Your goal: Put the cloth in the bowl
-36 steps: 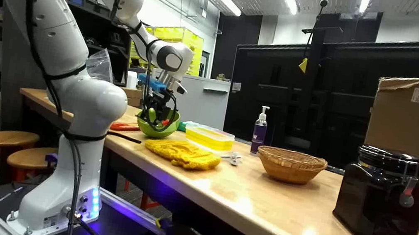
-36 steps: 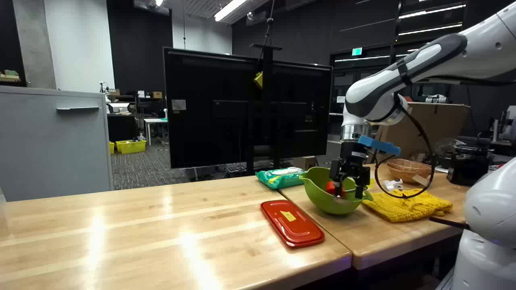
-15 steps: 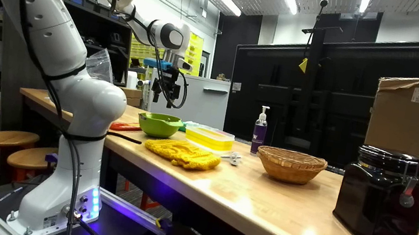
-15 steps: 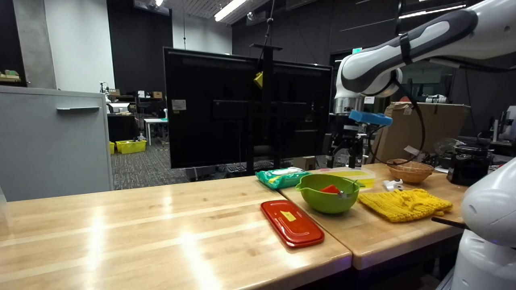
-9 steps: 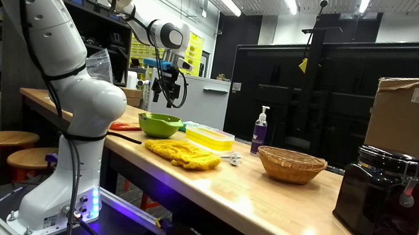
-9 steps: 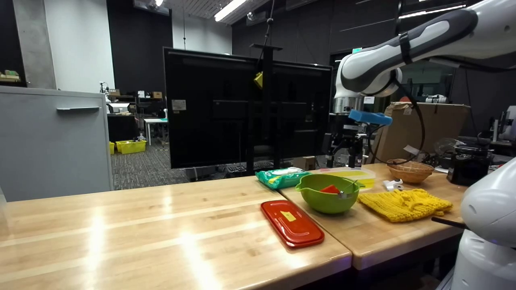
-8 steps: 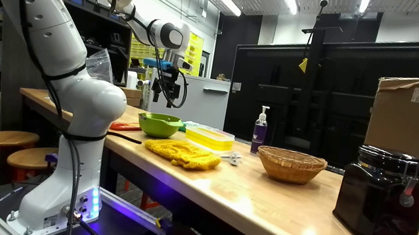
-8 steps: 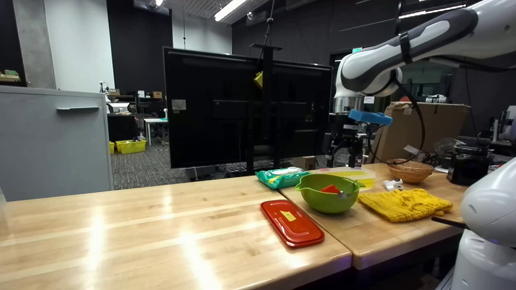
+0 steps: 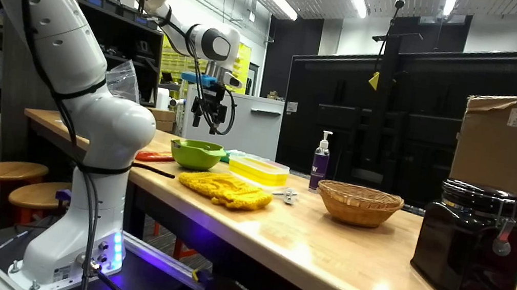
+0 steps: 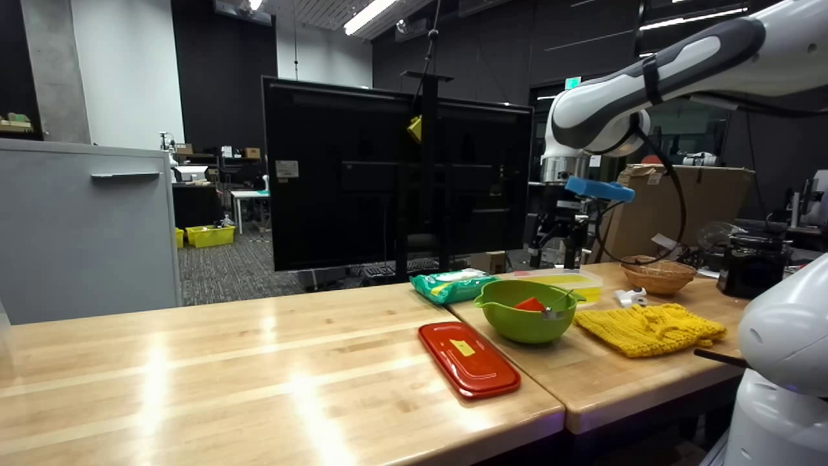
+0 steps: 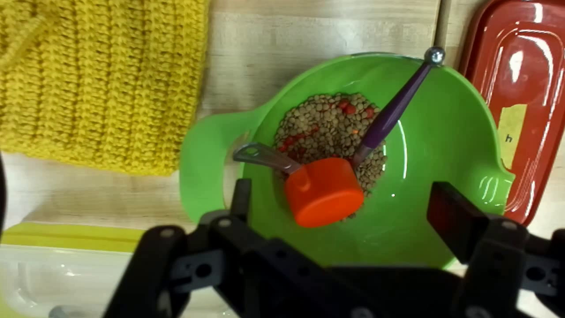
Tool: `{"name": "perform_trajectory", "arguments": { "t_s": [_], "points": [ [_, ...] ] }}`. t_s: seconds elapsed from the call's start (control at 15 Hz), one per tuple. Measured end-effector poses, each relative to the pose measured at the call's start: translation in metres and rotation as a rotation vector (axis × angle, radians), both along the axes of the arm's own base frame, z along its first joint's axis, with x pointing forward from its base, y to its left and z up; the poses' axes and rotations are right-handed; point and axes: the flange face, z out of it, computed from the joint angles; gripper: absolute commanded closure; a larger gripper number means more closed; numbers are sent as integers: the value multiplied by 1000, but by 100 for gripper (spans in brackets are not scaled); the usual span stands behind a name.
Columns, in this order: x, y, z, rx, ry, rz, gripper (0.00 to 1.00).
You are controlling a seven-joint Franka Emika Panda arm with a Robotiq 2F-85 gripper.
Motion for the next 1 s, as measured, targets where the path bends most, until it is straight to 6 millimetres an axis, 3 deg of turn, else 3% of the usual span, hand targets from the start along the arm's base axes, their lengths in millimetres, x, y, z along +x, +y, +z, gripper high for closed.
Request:
{"name": "perform_trajectory", "arguments": {
  "t_s": [0.4, 1.0],
  "points": [
    [-19, -50, 8, -48, 33, -56, 0],
    [-68, -122, 11, -46, 83, -213, 0]
  ]
}}
